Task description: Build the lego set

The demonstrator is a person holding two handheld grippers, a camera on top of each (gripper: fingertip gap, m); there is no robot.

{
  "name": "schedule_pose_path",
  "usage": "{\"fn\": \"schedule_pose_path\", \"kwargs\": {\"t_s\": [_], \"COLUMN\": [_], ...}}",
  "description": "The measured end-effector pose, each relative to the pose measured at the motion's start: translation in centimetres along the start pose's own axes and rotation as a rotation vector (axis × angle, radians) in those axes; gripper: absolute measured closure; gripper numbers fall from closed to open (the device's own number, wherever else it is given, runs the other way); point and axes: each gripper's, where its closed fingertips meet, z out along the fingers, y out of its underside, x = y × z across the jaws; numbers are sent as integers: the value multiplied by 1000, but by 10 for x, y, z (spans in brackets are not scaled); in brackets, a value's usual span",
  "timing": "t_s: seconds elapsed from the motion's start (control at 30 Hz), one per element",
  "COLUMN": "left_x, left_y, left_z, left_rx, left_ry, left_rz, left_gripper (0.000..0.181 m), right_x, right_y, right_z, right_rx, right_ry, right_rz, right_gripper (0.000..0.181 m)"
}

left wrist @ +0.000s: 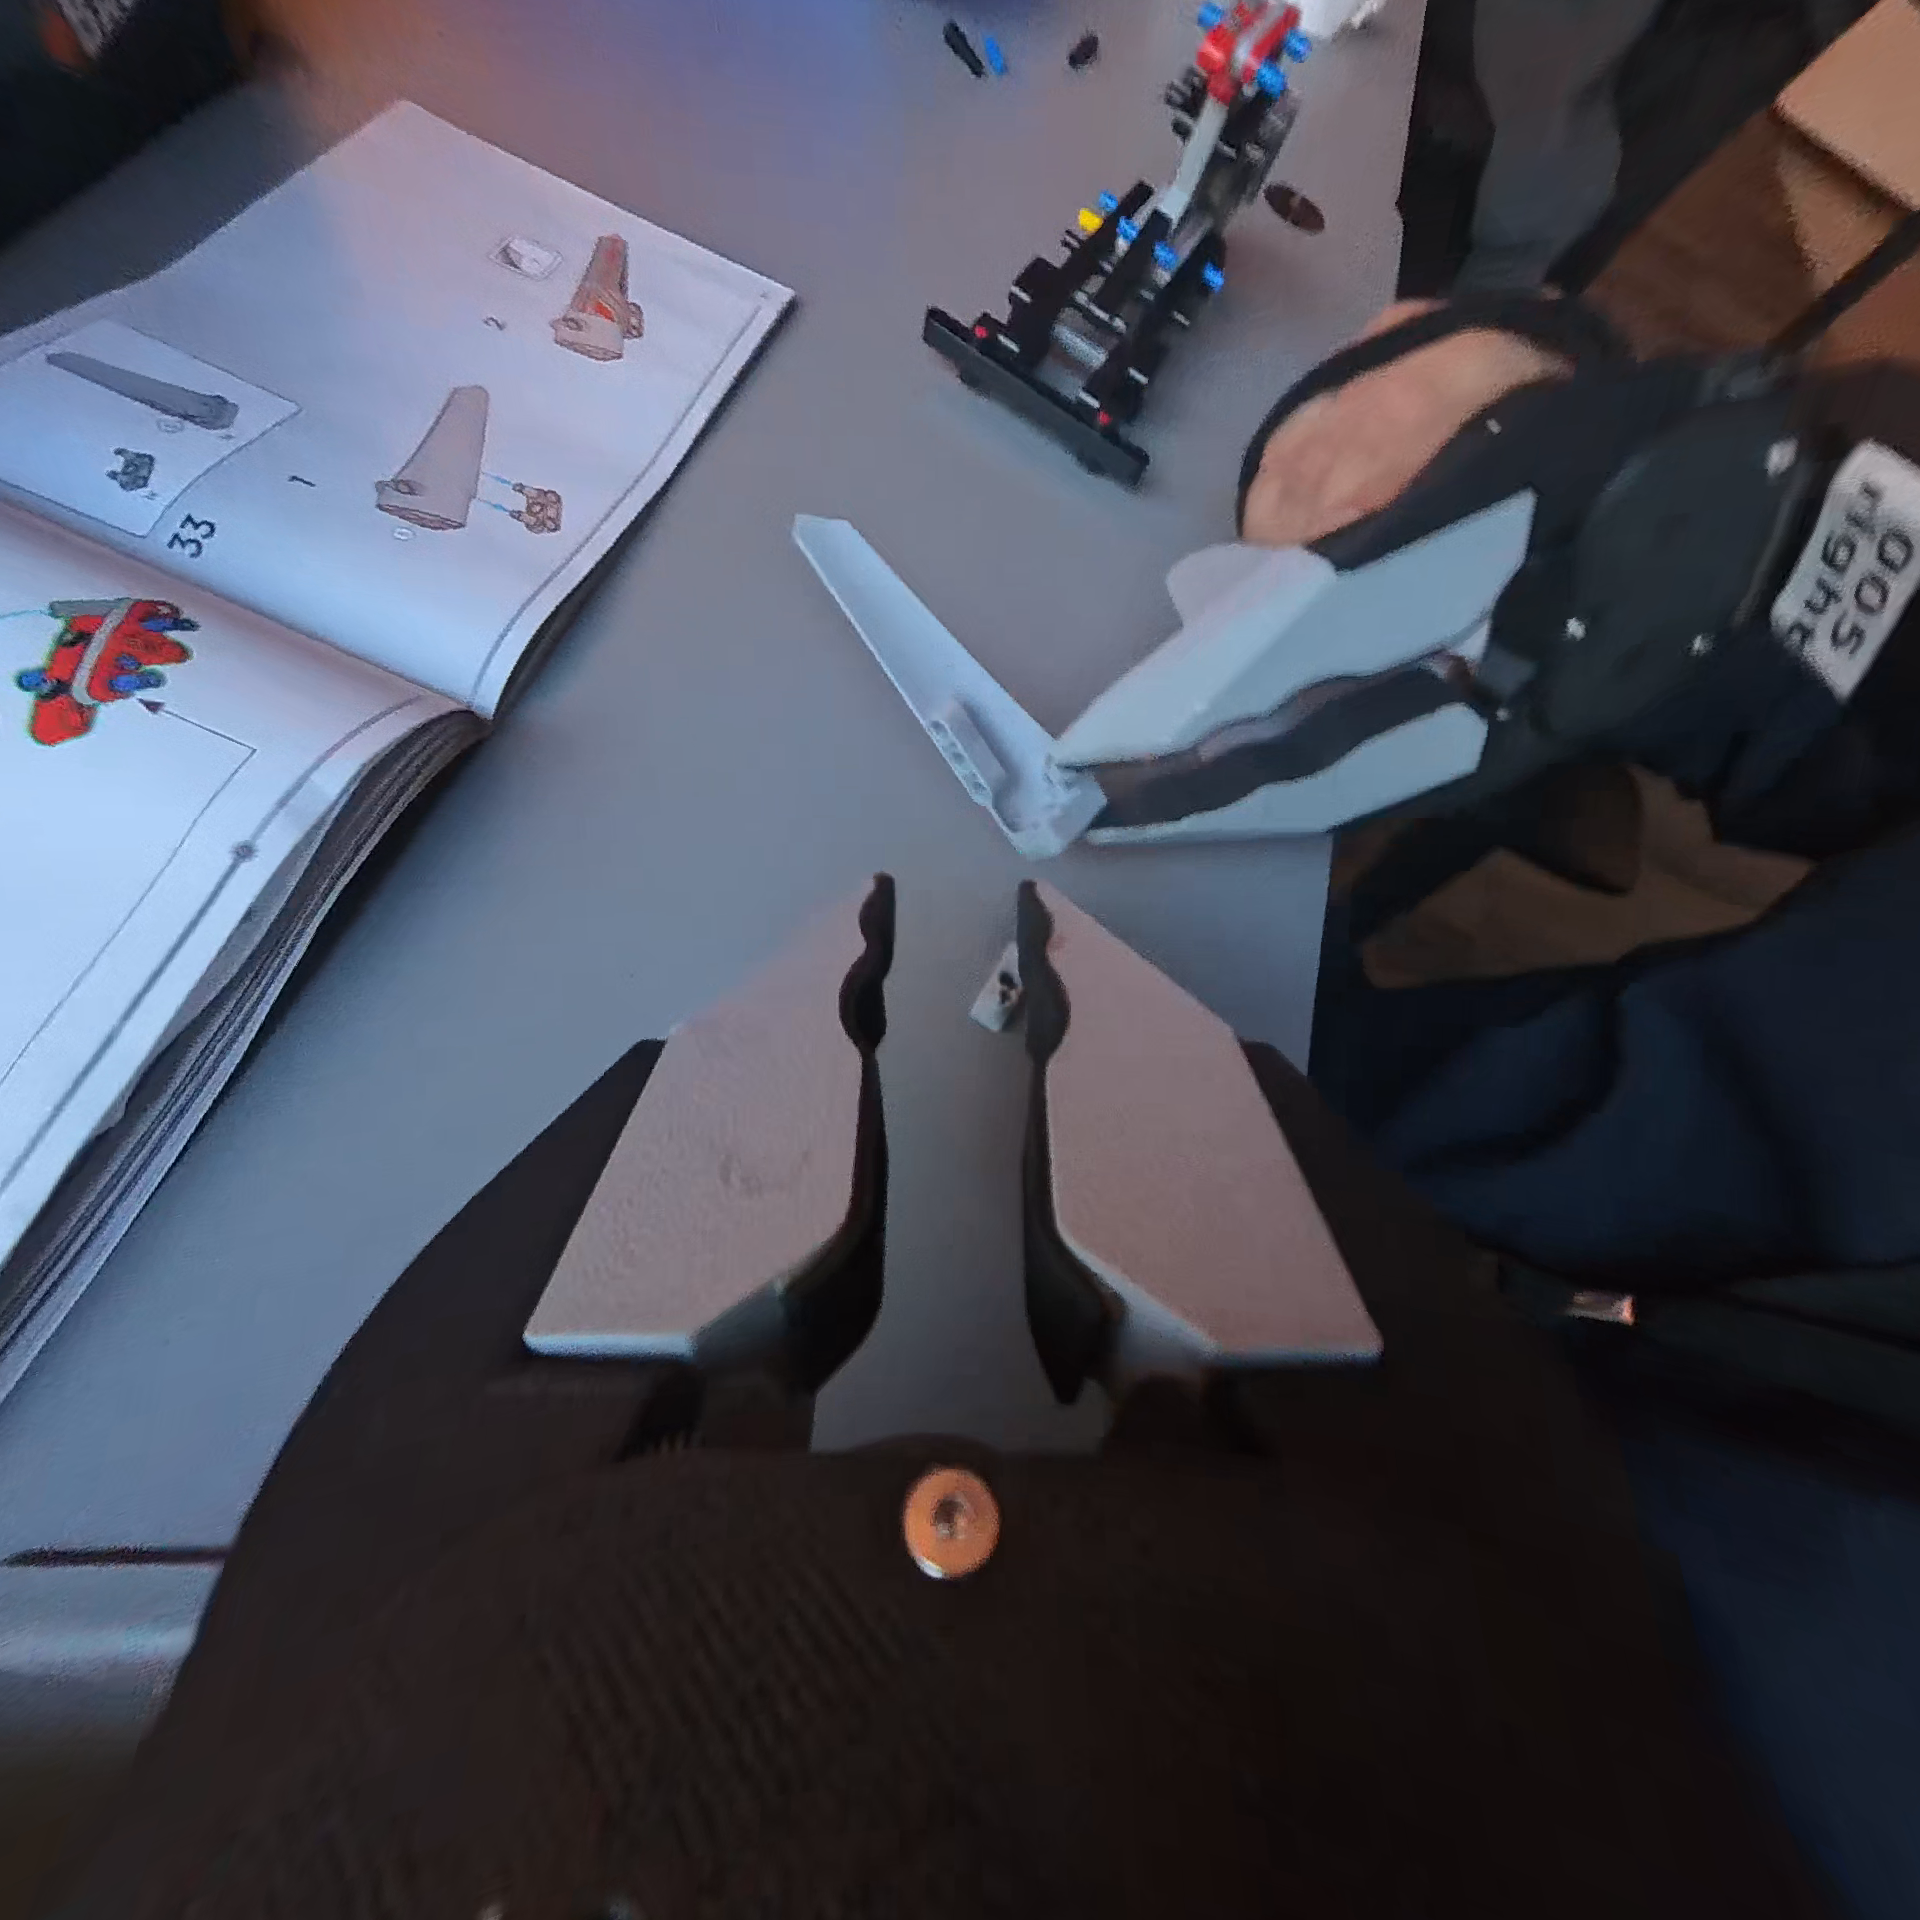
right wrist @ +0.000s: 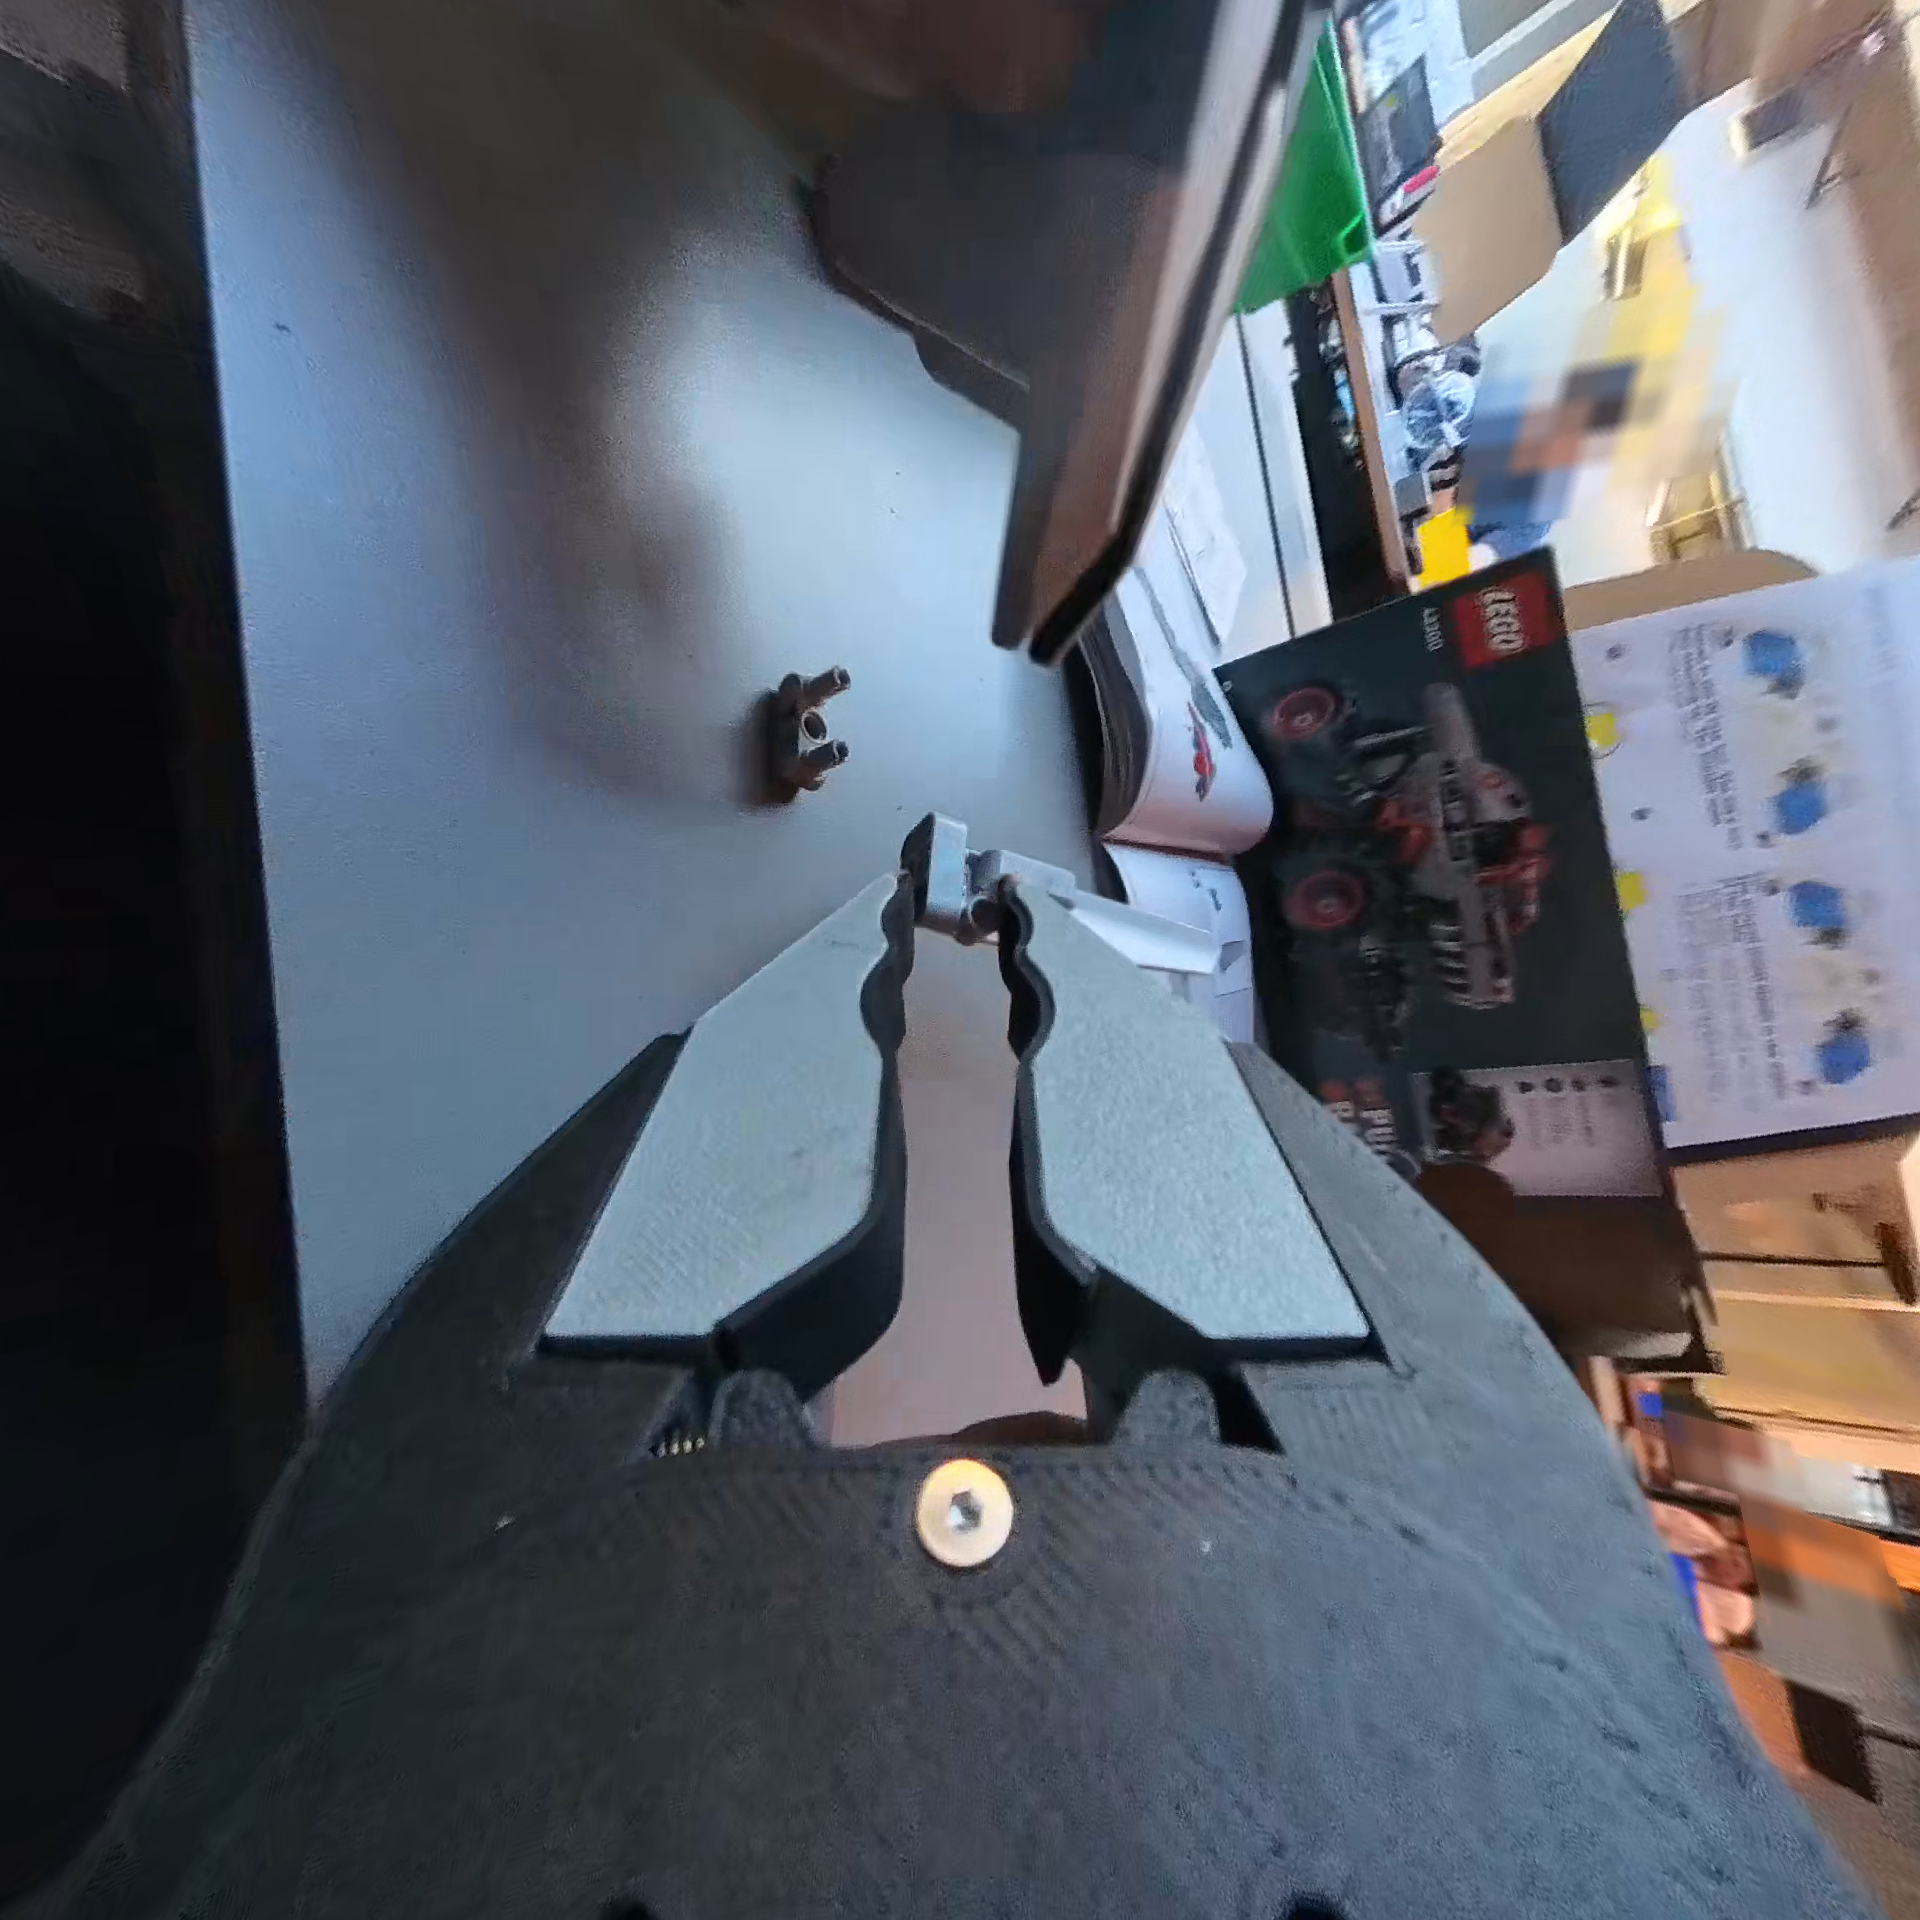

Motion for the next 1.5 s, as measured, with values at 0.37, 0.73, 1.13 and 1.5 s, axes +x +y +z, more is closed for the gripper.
{"fn": "schedule_pose_path", "kwargs": {"t_s": [0.37, 0.73, 1.13, 1.5], "left_x": [-4, 13, 29, 34], "left_y": [-11, -22, -21, -24], "left_z": [17, 30, 18, 14], "left_rx": [46, 9, 54, 63], "left_ry": [158, 271, 394, 382], "left_rz": [-175, -161, -184, -145], "left_gripper": [158, 156, 166, 164], "right_x": [2, 20, 20, 21], "right_y": [-4, -9, -25, -28], "right_z": [-1, -3, -9, -17], "right_rx": [20, 4, 52, 140], "right_ry": [57, 199, 292, 219], "right_rz": [-47, -90, -98, 80], "right_gripper": [168, 169, 170, 177]}}
